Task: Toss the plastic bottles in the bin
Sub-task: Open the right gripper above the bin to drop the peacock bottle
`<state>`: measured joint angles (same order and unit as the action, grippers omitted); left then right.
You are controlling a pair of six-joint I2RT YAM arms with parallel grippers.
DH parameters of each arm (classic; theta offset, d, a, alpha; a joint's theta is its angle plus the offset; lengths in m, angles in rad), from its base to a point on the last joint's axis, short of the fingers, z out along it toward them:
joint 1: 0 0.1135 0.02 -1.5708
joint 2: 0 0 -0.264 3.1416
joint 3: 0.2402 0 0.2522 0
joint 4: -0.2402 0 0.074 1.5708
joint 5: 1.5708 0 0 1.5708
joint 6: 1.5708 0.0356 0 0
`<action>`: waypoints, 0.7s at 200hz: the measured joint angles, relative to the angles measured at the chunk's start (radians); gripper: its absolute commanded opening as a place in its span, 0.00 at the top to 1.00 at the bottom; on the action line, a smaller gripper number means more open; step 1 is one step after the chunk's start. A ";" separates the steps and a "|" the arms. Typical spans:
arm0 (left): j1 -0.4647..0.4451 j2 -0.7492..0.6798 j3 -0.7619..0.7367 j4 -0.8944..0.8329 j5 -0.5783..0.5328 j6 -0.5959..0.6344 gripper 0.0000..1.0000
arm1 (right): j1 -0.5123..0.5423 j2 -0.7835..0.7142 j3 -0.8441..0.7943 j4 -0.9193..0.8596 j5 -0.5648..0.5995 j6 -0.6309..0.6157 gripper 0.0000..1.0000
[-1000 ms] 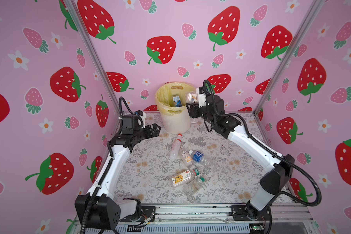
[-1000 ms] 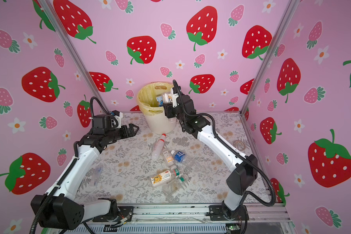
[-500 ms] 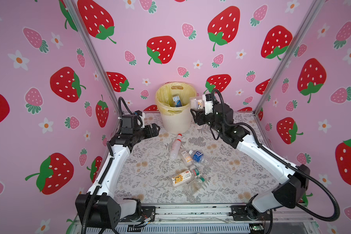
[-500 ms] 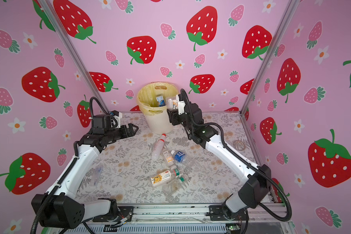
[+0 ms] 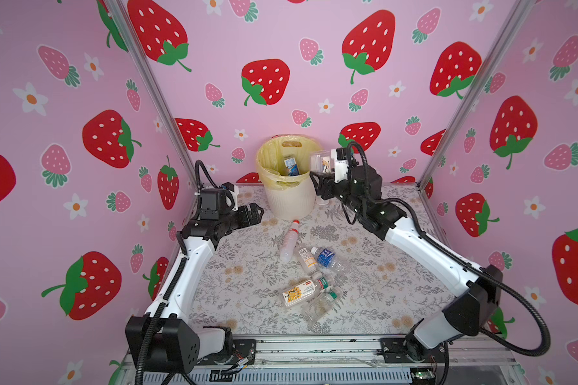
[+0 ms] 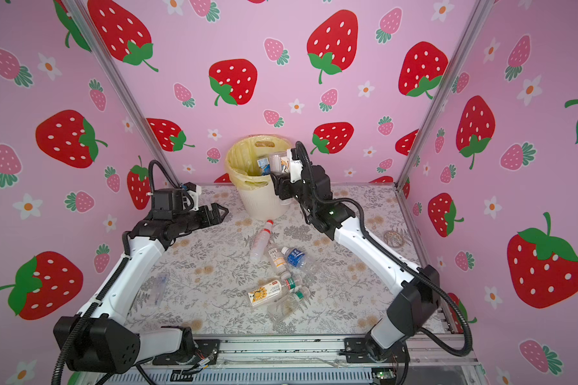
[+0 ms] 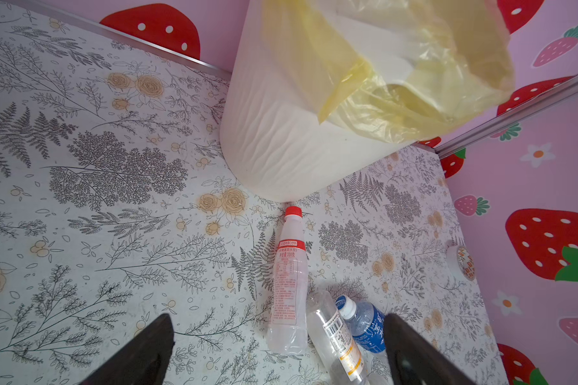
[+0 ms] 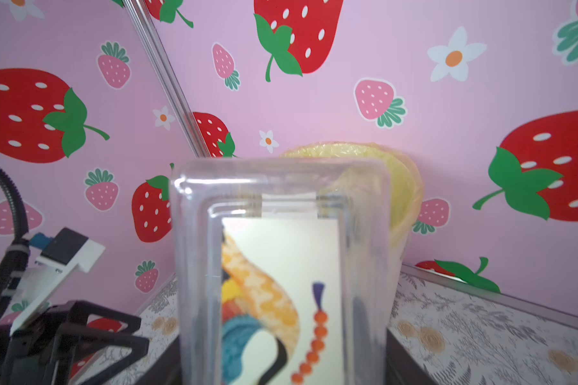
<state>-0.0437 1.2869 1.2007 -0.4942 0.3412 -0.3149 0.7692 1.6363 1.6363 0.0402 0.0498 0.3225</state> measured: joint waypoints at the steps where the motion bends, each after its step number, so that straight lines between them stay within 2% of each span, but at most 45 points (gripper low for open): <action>1: 0.000 0.000 0.000 0.000 0.000 0.000 0.01 | 0.000 0.005 0.007 -0.001 0.000 -0.001 0.37; 15: 0.003 0.000 0.000 0.000 0.002 -0.001 0.01 | 0.000 0.125 0.185 -0.001 -0.005 -0.031 0.32; 22: 0.005 0.000 0.000 0.000 0.002 -0.001 0.01 | 0.000 0.192 0.283 0.000 -0.007 -0.048 0.22; 33: 0.010 0.000 0.000 0.000 0.003 -0.003 0.01 | 0.000 0.317 0.463 -0.010 -0.006 -0.064 0.00; 56: 0.021 0.000 0.000 0.001 0.003 -0.005 0.01 | -0.006 0.618 0.925 -0.084 -0.003 -0.093 0.01; 66: 0.025 -0.001 0.000 0.001 0.003 -0.005 0.01 | -0.010 0.691 1.019 -0.110 -0.008 -0.091 0.01; 84: 0.027 -0.003 0.000 0.002 0.003 -0.007 0.01 | -0.017 0.696 0.959 -0.130 -0.016 -0.085 0.01; 107: 0.029 -0.005 -0.001 0.006 0.014 -0.015 0.01 | -0.021 0.547 0.640 -0.077 -0.008 -0.076 0.01; 115: 0.029 -0.005 -0.001 0.006 0.019 -0.019 0.01 | -0.022 0.505 0.573 -0.072 -0.001 -0.077 0.01; 140: 0.031 -0.005 -0.001 0.006 0.032 -0.024 0.01 | -0.023 0.423 0.533 -0.065 0.013 -0.081 0.01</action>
<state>-0.0124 1.2816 1.1999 -0.4877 0.3733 -0.3386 0.7467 2.0594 2.1696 -0.0246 0.0628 0.2413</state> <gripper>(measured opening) 0.990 0.994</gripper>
